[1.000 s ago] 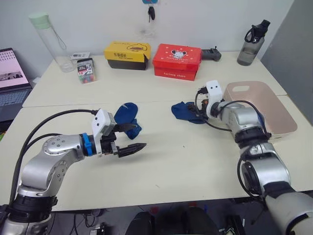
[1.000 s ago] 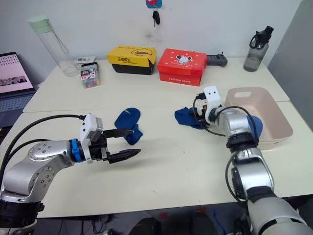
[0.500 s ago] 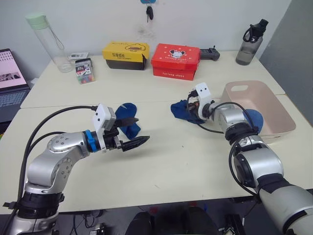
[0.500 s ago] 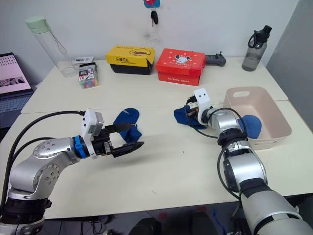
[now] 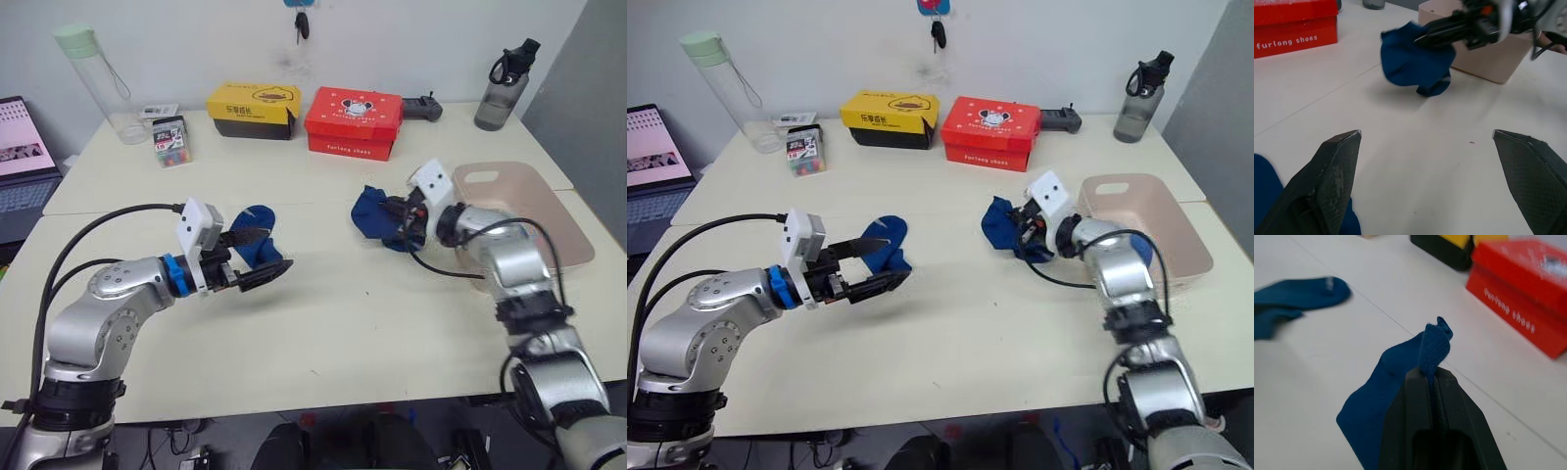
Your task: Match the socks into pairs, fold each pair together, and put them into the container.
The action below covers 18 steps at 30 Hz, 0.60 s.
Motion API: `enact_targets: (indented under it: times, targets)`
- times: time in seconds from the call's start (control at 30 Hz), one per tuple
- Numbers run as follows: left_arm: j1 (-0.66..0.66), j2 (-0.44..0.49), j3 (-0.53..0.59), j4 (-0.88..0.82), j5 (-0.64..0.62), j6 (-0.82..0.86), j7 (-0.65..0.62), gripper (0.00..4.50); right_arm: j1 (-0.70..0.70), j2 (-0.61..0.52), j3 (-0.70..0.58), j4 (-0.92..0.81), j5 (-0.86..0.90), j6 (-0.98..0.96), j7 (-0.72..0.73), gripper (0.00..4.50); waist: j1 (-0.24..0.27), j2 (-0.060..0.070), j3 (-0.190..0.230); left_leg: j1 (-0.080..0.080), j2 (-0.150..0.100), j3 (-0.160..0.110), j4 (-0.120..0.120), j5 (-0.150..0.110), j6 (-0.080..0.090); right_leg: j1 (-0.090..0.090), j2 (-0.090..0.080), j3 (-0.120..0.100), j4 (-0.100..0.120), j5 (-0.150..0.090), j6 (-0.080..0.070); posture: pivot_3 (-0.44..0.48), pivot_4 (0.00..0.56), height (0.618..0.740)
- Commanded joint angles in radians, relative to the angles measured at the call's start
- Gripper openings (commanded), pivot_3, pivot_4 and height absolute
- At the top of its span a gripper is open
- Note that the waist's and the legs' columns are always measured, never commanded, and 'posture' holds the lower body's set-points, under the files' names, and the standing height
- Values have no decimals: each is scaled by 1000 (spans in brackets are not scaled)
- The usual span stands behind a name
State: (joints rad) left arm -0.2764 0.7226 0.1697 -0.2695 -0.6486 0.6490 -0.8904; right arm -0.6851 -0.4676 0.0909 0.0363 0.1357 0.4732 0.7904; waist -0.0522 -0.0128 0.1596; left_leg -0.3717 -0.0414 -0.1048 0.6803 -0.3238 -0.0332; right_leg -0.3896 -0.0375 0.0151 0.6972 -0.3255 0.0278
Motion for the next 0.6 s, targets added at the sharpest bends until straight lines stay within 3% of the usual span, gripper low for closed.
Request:
enact_targets:
  times: [0.03,0.17,0.33,0.47,0.5,0.6]
  targets:
    - [36,44,53,-46,-37,29,-17,4500,77,-55,-19,-295,92,88,54,21,-1,0,0,0,0,0,0,0,0,0,0,0,0,0,0,0,150,740]
    - [91,111,45,-59,-24,22,-80,4500,185,-72,72,-414,31,41,22,21,0,0,0,1,0,0,-1,0,0,1,0,0,0,0,0,0,150,740]
    - [113,179,16,-34,39,-41,-152,4500,250,-27,311,-315,-253,-306,-104,21,5,0,0,2,0,0,-1,0,0,1,0,0,0,0,0,0,150,740]
    - [140,204,23,-42,52,-53,-181,4500,269,-5,397,-257,-332,-476,-115,21,6,0,0,2,0,0,-1,0,0,1,0,0,0,0,0,0,150,740]
    - [149,210,25,-45,56,-58,-187,4500,278,1,401,-270,-312,-472,-94,500,6,0,0,2,0,0,-1,0,0,1,0,0,0,0,0,0,150,740]
    - [172,214,19,-58,62,-72,-199,4500,307,-10,404,-338,-235,-378,5,1389,11,0,0,2,0,0,-1,0,0,1,0,0,0,0,0,0,150,740]
